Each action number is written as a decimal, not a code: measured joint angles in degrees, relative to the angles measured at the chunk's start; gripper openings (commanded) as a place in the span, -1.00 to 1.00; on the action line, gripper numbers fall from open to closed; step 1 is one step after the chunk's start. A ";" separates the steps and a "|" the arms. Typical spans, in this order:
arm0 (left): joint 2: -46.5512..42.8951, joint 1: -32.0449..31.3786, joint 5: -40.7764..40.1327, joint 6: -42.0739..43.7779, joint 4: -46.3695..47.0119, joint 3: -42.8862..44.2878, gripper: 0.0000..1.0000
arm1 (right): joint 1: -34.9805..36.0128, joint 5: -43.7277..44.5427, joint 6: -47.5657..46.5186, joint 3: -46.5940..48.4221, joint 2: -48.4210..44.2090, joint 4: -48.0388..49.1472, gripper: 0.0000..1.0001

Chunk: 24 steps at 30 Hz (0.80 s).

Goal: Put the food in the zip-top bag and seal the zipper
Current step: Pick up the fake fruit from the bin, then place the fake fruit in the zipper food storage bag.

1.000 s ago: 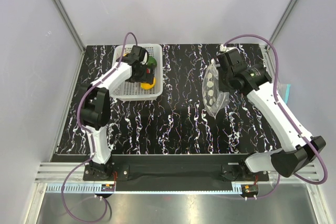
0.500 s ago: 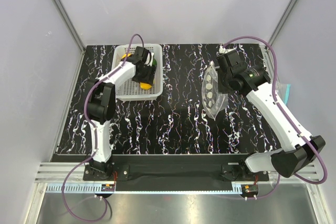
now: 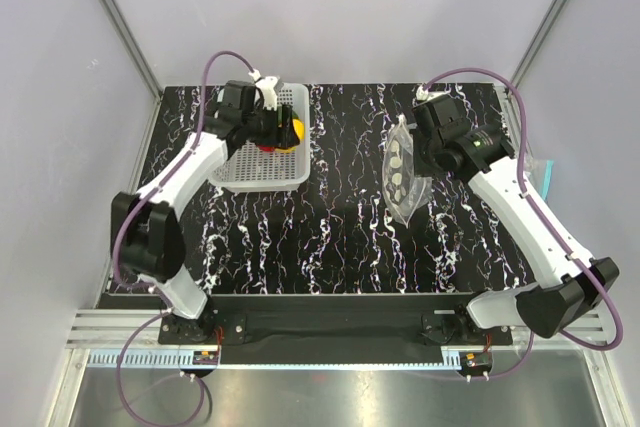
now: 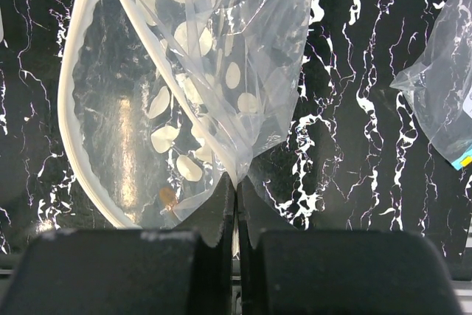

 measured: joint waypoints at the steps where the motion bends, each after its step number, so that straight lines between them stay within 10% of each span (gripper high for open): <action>1: -2.78 -0.28 1.68 -1.07 1.33 -1.92 -0.24 | 0.00 0.00 -0.02 -0.02 0.11 0.07 -1.00; 13: -22.45 -20.33 8.50 -9.97 12.98 -12.15 -0.25 | 0.00 -3.10 0.07 0.04 1.62 0.96 -1.00; 24: -19.06 -29.27 9.64 -21.46 26.99 -14.64 -0.33 | 0.02 -7.54 0.72 0.44 1.75 1.05 -1.00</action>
